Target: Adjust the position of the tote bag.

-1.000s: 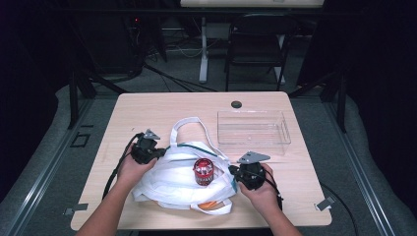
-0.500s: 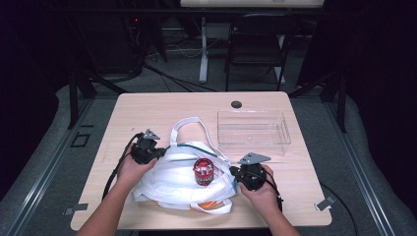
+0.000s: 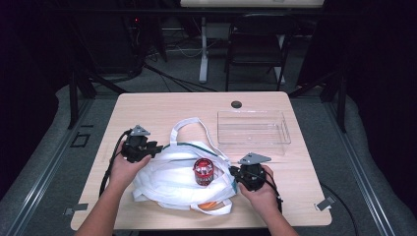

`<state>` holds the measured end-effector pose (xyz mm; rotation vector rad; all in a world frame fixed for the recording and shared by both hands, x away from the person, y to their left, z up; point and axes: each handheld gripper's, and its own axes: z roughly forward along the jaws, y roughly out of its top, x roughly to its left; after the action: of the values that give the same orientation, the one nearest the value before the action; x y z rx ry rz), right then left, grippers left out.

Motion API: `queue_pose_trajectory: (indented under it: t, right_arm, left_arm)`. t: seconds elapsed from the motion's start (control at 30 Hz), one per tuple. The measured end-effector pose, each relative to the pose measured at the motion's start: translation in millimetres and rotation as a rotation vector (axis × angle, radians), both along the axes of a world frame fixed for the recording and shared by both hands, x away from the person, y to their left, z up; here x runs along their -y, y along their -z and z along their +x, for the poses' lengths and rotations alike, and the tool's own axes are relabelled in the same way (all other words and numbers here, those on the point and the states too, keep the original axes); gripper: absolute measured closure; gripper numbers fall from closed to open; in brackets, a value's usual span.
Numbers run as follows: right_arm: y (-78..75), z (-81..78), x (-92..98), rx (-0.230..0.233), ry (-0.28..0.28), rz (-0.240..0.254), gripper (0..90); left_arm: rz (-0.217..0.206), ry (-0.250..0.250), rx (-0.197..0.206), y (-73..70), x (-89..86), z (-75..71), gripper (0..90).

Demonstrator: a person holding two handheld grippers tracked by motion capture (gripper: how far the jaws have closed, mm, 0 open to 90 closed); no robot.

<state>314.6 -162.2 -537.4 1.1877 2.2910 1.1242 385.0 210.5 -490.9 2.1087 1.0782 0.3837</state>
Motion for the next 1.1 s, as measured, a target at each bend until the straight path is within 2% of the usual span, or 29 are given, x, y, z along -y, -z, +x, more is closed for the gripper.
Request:
queue_pose_trajectory:
  t: [0.03,0.1,0.23,0.33,0.37,0.47,0.63,0.83,1.1]
  right_arm:
    - [0.0,0.1,0.1,0.001,-0.004,-0.001,85.8]
    - [-0.2,-0.2,-0.1,0.005,-0.007,-0.011,85.5]
    - [-0.2,-0.7,-0.7,0.009,-0.003,-0.014,85.0]
    - [-0.2,-0.4,-0.9,0.005,-0.001,-0.012,84.3]
    - [0.1,0.1,-0.9,0.005,-0.001,-0.014,83.8]
    - [0.6,0.7,-1.5,0.000,-0.005,-0.015,82.9]
    - [-1.0,2.0,-2.7,-0.005,-0.011,-0.030,81.4]
    - [-5.8,4.9,-3.7,-0.026,-0.030,-0.023,78.7]
    - [-21.0,6.4,-10.5,-0.040,-0.063,-0.043,71.5]
  left_arm:
    - [0.000,0.000,0.000,0.0,0.0,0.0,64.7]
    - [-0.031,-0.002,0.008,-7.2,-4.8,-3.8,63.4]
    - [-0.048,-0.006,0.013,-15.4,-8.9,-7.7,63.3]
    - [-0.078,-0.021,0.013,-22.8,-11.5,-10.7,62.9]
    - [-0.109,-0.017,-0.002,-25.7,-13.5,-11.4,62.6]
    - [-0.134,-0.019,0.003,-28.5,-13.8,-13.5,62.5]
    - [-0.109,-0.001,0.016,-31.8,-13.3,-17.0,61.9]
    - [-0.126,0.010,0.027,-34.4,-16.0,-19.5,60.6]
    - [-0.123,0.026,0.029,-31.6,-15.8,-19.9,52.5]
